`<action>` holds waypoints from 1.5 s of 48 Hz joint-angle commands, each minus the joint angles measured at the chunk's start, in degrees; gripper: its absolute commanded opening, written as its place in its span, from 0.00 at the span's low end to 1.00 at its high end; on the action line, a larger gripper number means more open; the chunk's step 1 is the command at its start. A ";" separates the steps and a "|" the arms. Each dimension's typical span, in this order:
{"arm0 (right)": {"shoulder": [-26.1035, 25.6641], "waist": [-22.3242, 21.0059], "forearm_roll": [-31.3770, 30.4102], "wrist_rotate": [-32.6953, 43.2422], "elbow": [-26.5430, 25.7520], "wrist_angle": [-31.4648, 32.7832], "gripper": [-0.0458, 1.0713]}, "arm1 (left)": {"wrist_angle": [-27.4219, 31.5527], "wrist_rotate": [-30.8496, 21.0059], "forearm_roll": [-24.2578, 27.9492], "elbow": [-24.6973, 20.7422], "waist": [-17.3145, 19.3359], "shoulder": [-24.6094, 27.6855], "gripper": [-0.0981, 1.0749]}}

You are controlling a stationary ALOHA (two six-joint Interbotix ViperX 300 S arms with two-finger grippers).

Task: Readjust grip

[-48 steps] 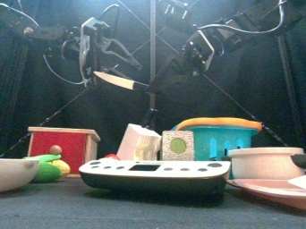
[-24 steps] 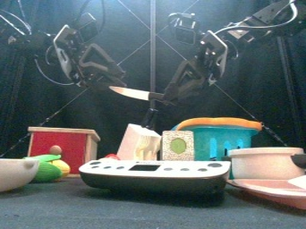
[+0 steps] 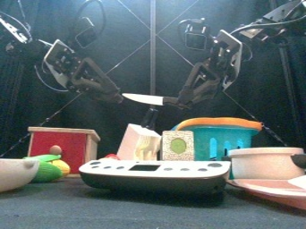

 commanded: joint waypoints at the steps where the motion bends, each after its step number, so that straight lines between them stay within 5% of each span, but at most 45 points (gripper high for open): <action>1: -1.85 0.26 0.00 0.00 -0.62 -0.26 0.50 | -0.53 0.09 0.09 -2.11 0.00 1.67 0.79; 54: -0.53 0.44 0.18 0.00 -0.26 -0.26 0.50 | -4.92 0.09 0.18 -4.48 1.05 5.19 0.66; 72: -0.53 0.62 0.44 0.09 -0.35 -0.26 0.50 | -4.92 0.09 0.18 -4.39 1.32 5.27 0.49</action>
